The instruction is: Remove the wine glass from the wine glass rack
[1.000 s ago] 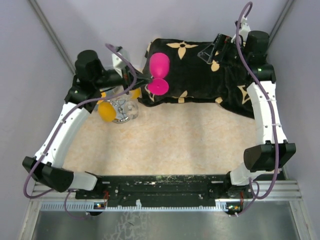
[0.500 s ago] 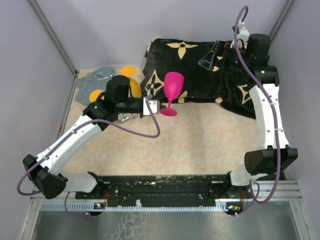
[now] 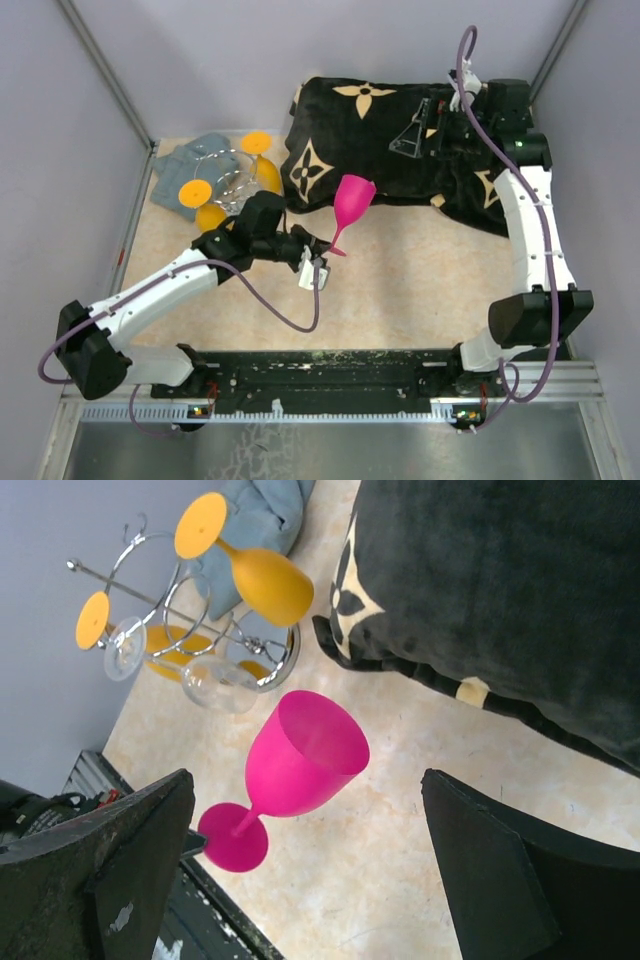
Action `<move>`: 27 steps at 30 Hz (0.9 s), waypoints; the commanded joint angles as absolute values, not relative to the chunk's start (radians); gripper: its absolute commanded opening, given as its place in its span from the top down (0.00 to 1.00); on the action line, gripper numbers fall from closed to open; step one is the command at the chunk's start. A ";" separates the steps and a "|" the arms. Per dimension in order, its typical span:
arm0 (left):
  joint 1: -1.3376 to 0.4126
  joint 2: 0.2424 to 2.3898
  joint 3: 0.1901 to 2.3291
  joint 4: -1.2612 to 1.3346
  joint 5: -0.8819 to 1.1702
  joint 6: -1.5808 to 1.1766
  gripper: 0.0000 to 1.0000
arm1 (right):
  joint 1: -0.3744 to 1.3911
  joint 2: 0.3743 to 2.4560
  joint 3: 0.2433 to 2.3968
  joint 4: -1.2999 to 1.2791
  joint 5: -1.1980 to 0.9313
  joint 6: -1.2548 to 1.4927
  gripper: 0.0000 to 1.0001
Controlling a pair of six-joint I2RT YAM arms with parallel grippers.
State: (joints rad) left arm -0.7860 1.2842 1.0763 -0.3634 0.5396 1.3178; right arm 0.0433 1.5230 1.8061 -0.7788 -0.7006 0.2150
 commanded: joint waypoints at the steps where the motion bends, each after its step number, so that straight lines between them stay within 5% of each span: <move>1: -0.806 1.251 1.039 -0.297 0.512 1.473 1.00 | 0.057 1.550 1.804 -0.815 -0.753 0.150 0.04; 27: -0.838 1.208 0.788 -0.068 0.451 1.668 1.00 | 0.189 1.720 1.820 -0.976 -0.810 -0.013 0.05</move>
State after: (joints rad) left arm -0.8299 1.2247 0.8051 -0.1230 0.4454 1.6272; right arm 0.1741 1.7031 1.7870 -0.9638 -0.7738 0.0242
